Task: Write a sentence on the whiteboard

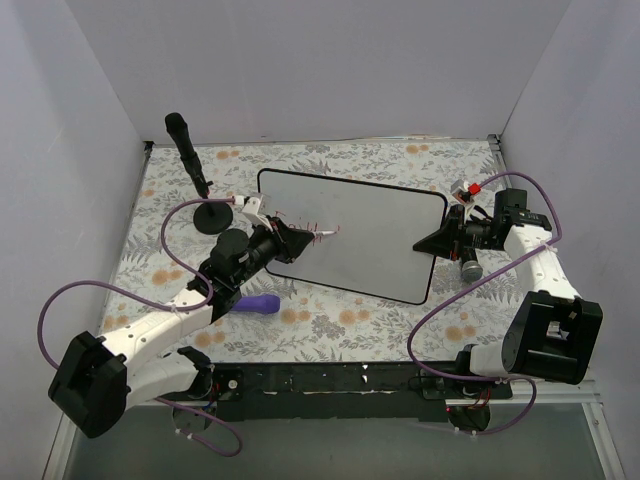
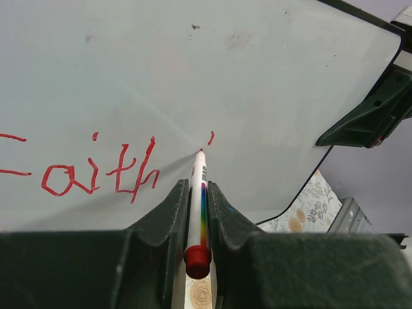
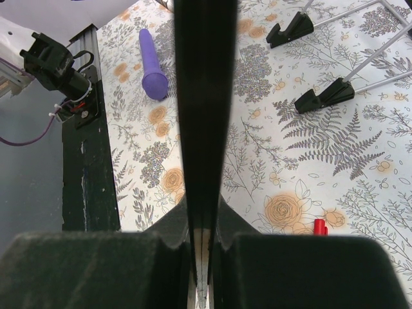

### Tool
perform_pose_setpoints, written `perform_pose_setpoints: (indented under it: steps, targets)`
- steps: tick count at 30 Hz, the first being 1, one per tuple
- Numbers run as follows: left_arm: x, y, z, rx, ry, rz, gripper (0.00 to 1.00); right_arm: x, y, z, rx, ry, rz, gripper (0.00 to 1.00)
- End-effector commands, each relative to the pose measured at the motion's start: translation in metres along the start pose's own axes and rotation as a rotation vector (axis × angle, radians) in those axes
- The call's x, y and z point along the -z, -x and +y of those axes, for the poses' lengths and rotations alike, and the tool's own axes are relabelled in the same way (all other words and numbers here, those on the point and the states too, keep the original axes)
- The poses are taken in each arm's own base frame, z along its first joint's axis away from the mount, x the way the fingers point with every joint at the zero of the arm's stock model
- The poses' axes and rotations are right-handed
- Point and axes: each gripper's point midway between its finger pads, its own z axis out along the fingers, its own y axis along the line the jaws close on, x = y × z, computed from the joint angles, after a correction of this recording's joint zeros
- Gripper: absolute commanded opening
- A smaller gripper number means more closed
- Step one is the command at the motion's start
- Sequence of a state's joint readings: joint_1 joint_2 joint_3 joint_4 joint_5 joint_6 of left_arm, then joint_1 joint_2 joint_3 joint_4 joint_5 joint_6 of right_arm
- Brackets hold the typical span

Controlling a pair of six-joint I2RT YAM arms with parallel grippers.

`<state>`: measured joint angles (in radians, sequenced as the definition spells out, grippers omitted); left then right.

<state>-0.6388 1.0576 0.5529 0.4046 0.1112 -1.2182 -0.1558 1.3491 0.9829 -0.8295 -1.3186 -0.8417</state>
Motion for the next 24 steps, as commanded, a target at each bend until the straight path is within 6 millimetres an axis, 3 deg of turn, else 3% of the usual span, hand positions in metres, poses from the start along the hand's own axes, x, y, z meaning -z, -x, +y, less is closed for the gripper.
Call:
perform_pose_setpoints:
  steps: [1,24]
  targets:
    - [-0.004,0.009,-0.001,-0.022,0.007,-0.023,0.0,0.0,0.004,-0.004,0.078,-0.015,0.011,0.01]
    - [-0.011,0.013,-0.008,-0.021,-0.024,-0.02,0.0,0.0,0.004,-0.005,0.078,-0.014,0.011,0.01]
